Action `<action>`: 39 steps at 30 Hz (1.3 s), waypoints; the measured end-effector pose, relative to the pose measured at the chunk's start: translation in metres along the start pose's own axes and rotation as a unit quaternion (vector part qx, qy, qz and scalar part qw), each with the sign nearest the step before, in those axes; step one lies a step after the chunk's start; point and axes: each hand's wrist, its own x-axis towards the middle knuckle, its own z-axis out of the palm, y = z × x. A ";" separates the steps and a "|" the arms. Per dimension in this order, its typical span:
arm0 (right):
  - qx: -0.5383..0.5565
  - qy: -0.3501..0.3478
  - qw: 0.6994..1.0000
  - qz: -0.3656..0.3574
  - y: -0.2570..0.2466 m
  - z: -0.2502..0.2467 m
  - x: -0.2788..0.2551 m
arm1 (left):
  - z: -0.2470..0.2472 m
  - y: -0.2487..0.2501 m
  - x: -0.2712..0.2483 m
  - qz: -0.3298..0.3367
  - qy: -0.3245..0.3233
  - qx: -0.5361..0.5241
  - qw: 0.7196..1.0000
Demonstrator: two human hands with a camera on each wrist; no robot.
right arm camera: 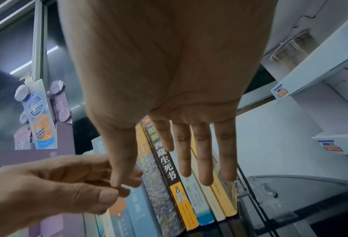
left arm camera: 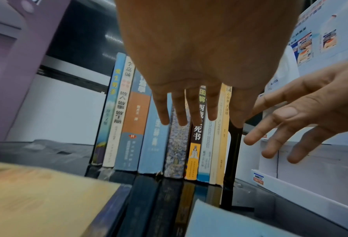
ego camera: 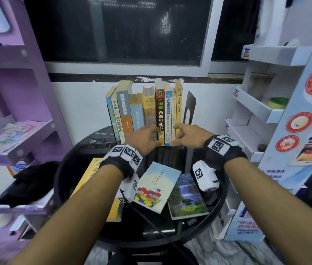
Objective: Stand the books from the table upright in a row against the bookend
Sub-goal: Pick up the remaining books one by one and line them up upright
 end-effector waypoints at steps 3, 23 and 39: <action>-0.012 -0.024 1.000 0.010 -0.001 0.014 -0.007 | 0.009 -0.001 -0.013 -0.032 -0.068 -0.023 0.997; -0.119 -0.139 0.982 0.033 -0.008 0.061 -0.016 | 0.039 -0.014 -0.031 -0.149 -0.231 -0.038 0.961; 0.055 -0.143 0.988 0.033 -0.014 0.049 -0.024 | 0.031 -0.026 -0.029 -0.155 -0.257 -0.111 0.948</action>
